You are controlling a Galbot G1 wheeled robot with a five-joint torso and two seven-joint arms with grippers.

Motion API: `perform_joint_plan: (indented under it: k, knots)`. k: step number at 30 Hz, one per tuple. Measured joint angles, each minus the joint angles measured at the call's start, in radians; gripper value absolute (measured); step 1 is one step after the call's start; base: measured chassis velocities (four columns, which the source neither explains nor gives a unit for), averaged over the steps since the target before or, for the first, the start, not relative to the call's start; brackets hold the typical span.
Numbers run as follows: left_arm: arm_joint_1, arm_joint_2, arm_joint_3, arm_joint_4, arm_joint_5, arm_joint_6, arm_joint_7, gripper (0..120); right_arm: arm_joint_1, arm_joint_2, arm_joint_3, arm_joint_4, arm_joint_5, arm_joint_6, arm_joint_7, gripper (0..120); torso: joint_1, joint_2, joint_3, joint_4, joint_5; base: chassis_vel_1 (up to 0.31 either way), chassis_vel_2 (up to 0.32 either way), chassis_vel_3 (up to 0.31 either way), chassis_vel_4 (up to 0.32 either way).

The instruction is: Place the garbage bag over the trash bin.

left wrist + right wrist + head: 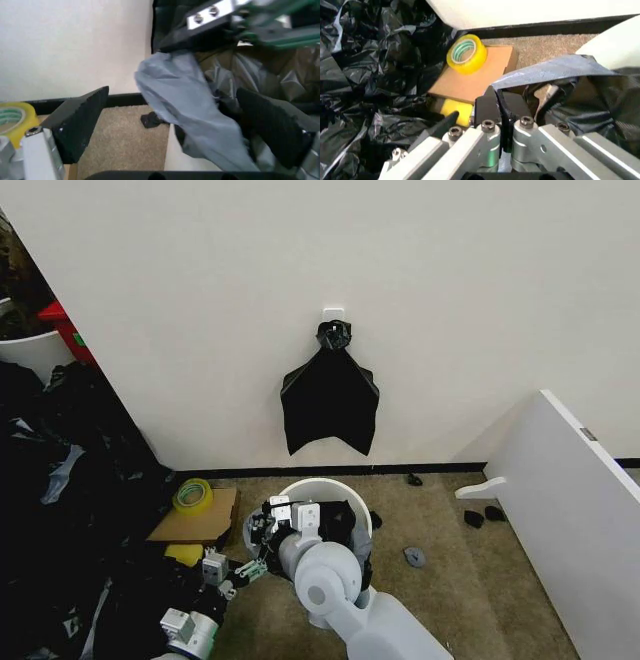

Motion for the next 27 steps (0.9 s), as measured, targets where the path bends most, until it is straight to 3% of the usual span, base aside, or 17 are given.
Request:
perform_joint_plan:
  k: [5, 14, 18, 27]
  knots:
    - [0.011, 0.003, -0.005, -0.011, 0.003, -0.004, 0.0, 100, 0.002, 0.001, -0.007, 0.016, 0.002, -0.019, 0.006, 1, 0.0, 0.0, 0.0, 0.0, 0.0, 0.0, 0.0, 0.0, 0.0]
    - [0.073, 0.011, -0.024, -0.054, 0.011, -0.015, 0.006, 100, -0.022, -0.052, 0.015, 0.113, 0.065, -0.077, 0.017, 37, 0.0, 0.0, 0.0, 0.0, 0.0, 0.0, 0.0, 0.0, 0.0]
    - [0.088, 0.013, -0.025, -0.066, 0.015, -0.019, 0.008, 100, -0.035, -0.075, 0.024, 0.141, 0.081, -0.089, 0.021, 48, 0.0, 0.0, 0.0, 0.0, 0.0002, 0.0, 0.0, 0.0, 0.0]
    - [0.137, 0.008, -0.03, -0.102, 0.04, -0.038, 0.013, 100, -0.082, -0.182, 0.091, 0.27, 0.136, -0.093, 0.01, 86, 0.0, 0.0, 0.0, 0.0, 0.0004, 0.0, 0.0, 0.0, 0.0]
